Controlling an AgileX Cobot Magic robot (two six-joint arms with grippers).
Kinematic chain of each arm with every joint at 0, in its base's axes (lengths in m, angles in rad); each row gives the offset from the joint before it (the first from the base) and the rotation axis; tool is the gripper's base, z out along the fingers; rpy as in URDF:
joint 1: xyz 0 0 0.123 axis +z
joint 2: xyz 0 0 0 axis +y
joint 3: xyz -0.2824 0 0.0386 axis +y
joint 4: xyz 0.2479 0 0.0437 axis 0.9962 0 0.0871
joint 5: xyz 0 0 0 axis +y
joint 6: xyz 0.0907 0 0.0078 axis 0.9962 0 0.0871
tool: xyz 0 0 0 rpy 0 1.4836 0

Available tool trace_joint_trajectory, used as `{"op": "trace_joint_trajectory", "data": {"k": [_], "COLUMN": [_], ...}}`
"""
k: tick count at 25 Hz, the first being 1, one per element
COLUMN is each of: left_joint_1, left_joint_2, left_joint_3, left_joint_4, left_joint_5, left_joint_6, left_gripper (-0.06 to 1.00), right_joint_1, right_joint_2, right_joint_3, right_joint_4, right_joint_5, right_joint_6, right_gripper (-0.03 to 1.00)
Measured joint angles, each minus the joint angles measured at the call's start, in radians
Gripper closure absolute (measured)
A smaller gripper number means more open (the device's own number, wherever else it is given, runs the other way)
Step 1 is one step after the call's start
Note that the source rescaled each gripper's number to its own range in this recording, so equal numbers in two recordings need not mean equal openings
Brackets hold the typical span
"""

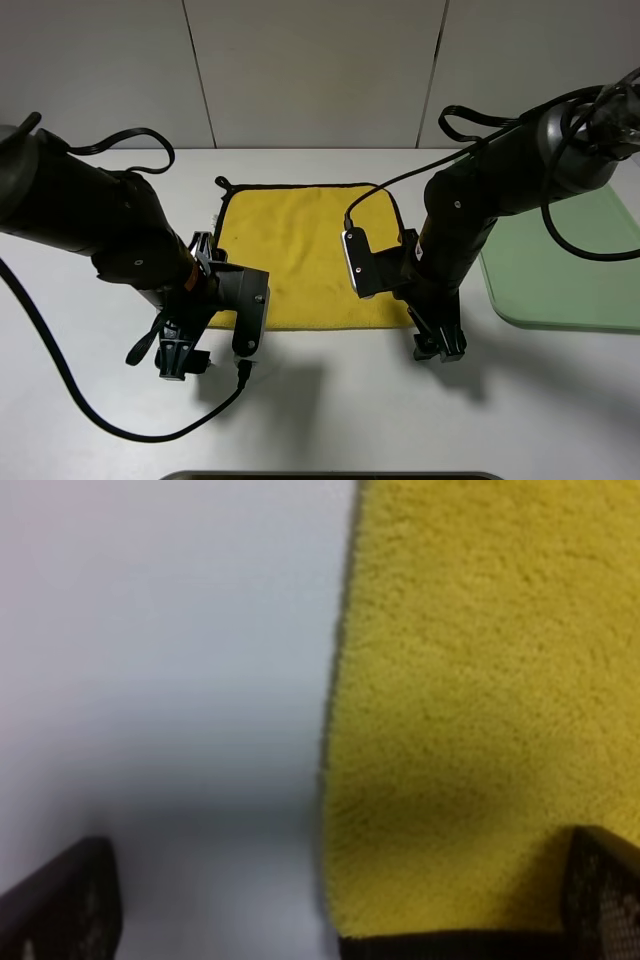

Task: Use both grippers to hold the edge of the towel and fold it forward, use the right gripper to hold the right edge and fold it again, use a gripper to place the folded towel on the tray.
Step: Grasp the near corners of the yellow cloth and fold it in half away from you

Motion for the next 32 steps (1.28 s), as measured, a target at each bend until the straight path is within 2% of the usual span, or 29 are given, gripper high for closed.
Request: {"op": "trace_joint_trajectory", "data": {"k": [22, 32], "left_joint_1": [0.003, 0.006], "left_joint_2": [0.057, 0.068], "left_joint_3": [-0.028, -0.037], "left_joint_4": [-0.042, -0.106], "left_joint_5": [0.007, 0.011], "left_joint_6": [0.0, 0.012], "left_gripper": [0.04, 0.06], "right_joint_1": [0.0, 0.0], "right_joint_2": [0.003, 0.004], "right_joint_3": [0.0, 0.0], "right_joint_4": [0.051, 0.057], "right_joint_5": [-0.008, -0.009], "right_joint_6": [-0.084, -0.088], "right_gripper": [-0.03, -0.03]}}
